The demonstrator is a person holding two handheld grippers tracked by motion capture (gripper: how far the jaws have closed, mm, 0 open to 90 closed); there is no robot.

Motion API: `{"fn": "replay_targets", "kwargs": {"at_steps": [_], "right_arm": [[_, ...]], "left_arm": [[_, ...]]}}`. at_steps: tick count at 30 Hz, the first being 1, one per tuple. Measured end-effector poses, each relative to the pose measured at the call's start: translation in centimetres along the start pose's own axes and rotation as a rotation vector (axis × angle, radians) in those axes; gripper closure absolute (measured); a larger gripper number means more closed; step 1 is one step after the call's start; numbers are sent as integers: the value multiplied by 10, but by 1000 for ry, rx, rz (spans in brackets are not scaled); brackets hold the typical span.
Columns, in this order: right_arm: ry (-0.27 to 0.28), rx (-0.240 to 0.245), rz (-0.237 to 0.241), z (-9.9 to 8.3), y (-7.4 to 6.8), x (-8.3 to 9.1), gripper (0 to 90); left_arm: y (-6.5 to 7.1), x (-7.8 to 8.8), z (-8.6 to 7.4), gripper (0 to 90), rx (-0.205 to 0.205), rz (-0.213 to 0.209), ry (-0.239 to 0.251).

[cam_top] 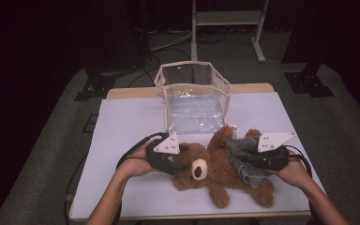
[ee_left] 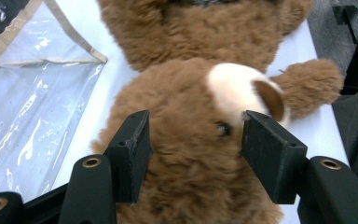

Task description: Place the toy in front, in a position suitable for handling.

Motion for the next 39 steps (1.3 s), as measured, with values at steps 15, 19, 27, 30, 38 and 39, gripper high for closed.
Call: {"fn": "replay_targets", "kwargs": {"at_steps": [15, 19, 27, 30, 38, 39], "right_arm": [[3, 51, 15, 19, -6, -11, 796], [4, 24, 15, 8, -2, -5, 796], [3, 49, -1, 19, -2, 2, 795], [40, 73, -3, 37, -2, -6, 795], [3, 40, 4, 41, 10, -42, 794], [-13, 27, 12, 37, 10, -44, 794]], "left_arm": [[8, -9, -17, 427, 36, -18, 56], [8, -8, -16, 427, 25, -15, 57], [9, -10, -16, 427, 21, -22, 49], [10, -10, -16, 428, 23, -24, 54], [10, -9, -18, 427, 24, -25, 60], [10, -9, -18, 427, 23, -22, 62]]}}
Point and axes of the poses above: each handheld gripper's, and its own axes: x roughly backward along the jaws, z roughly out of its top, y roughly to its right, the point moved 2 cm from there along -x, roughly forward along the jaws, and after that the axes turned 9 degrees about y, right-handed, at the moved point
